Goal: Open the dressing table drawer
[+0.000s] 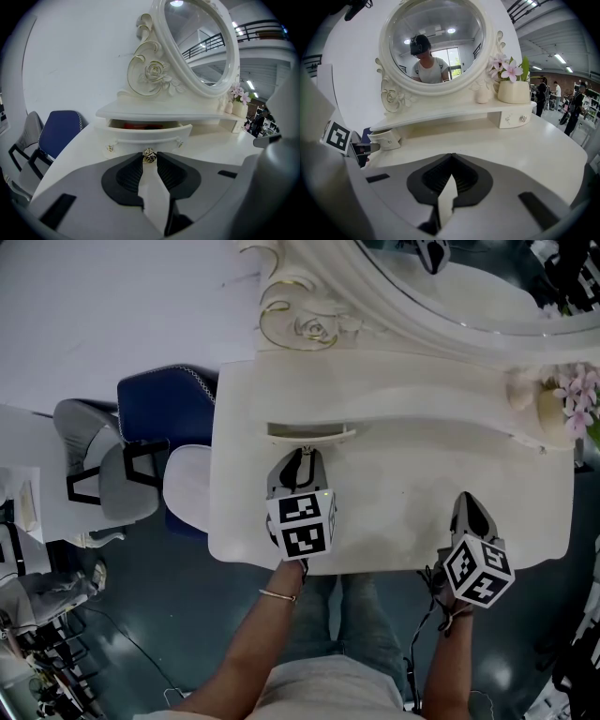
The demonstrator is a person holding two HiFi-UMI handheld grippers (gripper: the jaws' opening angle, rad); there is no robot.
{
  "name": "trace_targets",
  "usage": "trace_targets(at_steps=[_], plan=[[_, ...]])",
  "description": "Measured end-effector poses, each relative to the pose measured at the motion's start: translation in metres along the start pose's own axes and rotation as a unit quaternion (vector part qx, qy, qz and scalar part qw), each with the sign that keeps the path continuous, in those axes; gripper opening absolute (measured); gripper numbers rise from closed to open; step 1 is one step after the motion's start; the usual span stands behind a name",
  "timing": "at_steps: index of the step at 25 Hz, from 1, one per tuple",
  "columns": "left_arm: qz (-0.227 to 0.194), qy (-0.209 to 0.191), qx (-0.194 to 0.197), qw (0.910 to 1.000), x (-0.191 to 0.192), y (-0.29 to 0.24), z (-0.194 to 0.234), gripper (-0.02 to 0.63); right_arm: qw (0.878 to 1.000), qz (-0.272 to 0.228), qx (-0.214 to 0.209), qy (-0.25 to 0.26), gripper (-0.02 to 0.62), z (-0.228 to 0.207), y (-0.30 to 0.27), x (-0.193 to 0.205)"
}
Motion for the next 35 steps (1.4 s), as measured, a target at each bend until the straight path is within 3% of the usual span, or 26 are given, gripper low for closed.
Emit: trace_targets(at_steps=[35], plan=[[0.002, 0.004, 0.006, 1.0000, 0.006, 0.012, -0.003, 0.106, 1.000, 0.003, -0.001, 0.008, 0.008, 0.002, -0.005, -0.006]])
Point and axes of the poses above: the fingertips, and each gripper's own axes: y backward along the fingers, z to its left, x out of its underside, the point moved 7 cm from there along y, backward along the fingers, and after that the axes turned 3 degrees about -y, right-handed, at the moved point
